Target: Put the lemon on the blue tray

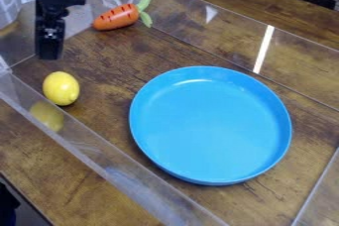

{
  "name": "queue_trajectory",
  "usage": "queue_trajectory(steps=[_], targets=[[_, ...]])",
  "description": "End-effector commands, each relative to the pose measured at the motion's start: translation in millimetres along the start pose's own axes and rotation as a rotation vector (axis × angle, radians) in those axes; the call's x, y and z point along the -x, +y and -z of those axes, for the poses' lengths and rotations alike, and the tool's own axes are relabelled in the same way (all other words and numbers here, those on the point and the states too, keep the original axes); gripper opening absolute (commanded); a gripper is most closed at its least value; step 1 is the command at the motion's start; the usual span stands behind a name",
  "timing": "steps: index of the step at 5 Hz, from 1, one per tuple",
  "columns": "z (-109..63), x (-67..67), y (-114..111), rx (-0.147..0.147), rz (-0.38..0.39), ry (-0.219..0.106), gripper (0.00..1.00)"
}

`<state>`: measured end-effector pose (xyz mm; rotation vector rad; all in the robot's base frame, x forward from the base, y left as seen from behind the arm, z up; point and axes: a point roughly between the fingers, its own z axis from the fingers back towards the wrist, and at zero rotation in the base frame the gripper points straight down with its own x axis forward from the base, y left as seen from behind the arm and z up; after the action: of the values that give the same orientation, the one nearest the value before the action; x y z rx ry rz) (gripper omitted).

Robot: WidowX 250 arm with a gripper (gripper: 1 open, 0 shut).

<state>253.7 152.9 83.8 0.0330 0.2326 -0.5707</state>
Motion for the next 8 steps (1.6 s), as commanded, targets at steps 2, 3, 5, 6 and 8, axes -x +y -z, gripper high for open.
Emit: queue_trajectory(steps=[2,3,5,6,8], targets=[[0.3,-23.1,-0.6,-0.063,0.030,-0.043,1.00],[16.0,-24.0,0.0,-0.071,0.041,-0.039,1.00],[20.4,-28.3,-1.4,-0.065,0.037,-0.041,1.00],[8.4,-30.3,-3.3,-0.058,0.035,-0.050,1.00],[17.4,-39.8,9.0,-0.048,0.085,-0.077,1.00]])
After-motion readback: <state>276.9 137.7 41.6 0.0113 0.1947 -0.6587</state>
